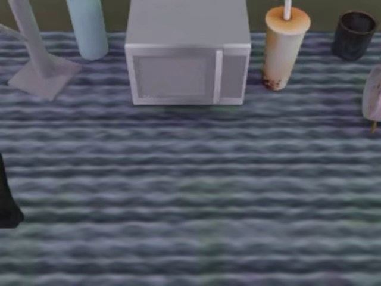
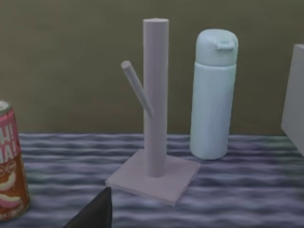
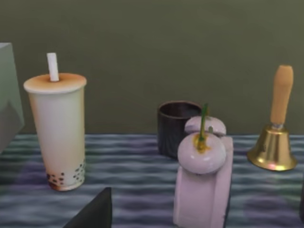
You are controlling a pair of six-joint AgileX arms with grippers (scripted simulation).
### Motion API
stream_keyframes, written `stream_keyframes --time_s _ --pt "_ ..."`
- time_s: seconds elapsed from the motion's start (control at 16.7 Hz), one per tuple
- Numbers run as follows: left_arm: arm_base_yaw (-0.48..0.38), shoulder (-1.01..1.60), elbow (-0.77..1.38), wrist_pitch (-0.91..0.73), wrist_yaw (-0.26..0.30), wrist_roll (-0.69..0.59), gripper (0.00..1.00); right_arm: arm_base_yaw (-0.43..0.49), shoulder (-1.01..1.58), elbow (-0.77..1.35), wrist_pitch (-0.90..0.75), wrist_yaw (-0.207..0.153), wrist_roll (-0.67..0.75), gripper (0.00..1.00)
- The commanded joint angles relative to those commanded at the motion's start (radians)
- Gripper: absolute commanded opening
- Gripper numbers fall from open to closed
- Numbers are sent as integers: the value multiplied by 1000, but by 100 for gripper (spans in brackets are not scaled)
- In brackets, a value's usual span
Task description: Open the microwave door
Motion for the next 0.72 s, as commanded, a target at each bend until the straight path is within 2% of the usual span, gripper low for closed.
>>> stream_keyframes --time_s 0.3,0.48,0.72 --pt "-31 61 62 -22 -17 -27 100 0 0 0 0 0 0 100" --pt "-101 218 217 -76 -58 -87 100 0 0 0 0 0 0 100" --pt "-231 571 524 -186 -139 -199 100 0 0 0 0 0 0 100"
